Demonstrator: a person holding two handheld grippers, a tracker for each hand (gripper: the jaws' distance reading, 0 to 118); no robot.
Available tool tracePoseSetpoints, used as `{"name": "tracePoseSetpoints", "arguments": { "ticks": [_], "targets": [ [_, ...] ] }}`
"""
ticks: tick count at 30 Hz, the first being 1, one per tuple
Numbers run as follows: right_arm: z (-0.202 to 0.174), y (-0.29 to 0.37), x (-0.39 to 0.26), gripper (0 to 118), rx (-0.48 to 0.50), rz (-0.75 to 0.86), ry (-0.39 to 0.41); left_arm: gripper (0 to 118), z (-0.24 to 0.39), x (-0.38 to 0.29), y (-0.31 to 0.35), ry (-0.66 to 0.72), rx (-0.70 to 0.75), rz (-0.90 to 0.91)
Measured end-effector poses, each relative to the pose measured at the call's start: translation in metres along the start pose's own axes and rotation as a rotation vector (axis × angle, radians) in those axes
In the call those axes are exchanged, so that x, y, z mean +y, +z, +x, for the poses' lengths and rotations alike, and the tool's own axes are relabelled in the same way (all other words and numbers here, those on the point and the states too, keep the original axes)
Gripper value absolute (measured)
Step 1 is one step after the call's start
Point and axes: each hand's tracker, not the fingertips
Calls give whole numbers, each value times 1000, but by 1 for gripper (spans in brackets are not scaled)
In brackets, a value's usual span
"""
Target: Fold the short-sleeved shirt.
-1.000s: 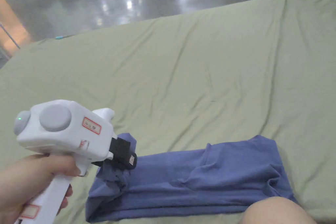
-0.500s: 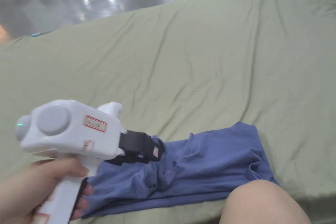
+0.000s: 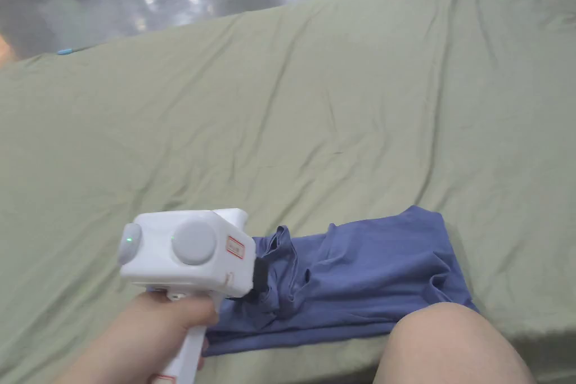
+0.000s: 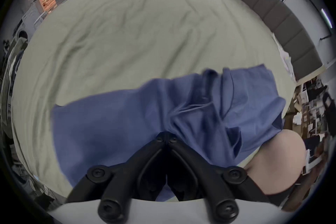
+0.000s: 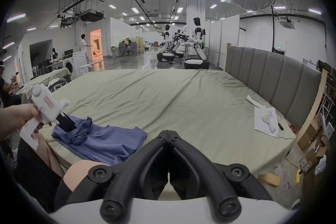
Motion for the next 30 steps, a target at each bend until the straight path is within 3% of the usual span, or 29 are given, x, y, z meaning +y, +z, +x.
{"name": "tracePoseSetpoints", "arguments": {
  "ticks": [5, 9, 11, 13, 17, 18, 21, 23, 24, 26, 29, 30],
  "targets": [
    [4, 6, -3, 1, -36, -16, 0, 0, 47, 5, 12, -150, -57, 85],
    [1, 8, -2, 1, -37, -22, -7, 0, 62, 16, 18, -82, -372, 63],
    [-3, 10, 0, 1, -25, -15, 6, 0, 59, 14, 40, -80, -452, 98],
    [-7, 11, 2, 1, -18, -11, 22, 0, 35, 11, 77, -51, -485, 211],
    [-14, 7, 9, 1, 8, -19, 28, 0, -76, -23, 149, 169, -709, 394],
    [-16, 6, 11, 1, 15, -21, 29, 17, -106, -33, 156, 217, -714, 439],
    [-24, -2, 14, 1, 38, -42, 47, 118, -192, -62, 145, 386, -695, 455],
    [-30, -9, 16, 1, 44, -53, 52, 117, -239, -78, 122, 444, -685, 455],
    [-34, -13, 17, 1, 49, -61, 53, 117, -260, -82, 101, 440, -757, 393],
    [-41, -19, 20, 1, 60, -72, 55, 116, -262, -82, 66, 532, -737, 363],
    [-51, -24, 26, 1, 82, -76, 58, 95, -267, -85, 10, 605, -764, 250],
    [-54, -25, 28, 1, 83, -77, 61, 95, -262, -82, 0, 607, -752, 232]
  ]
}}
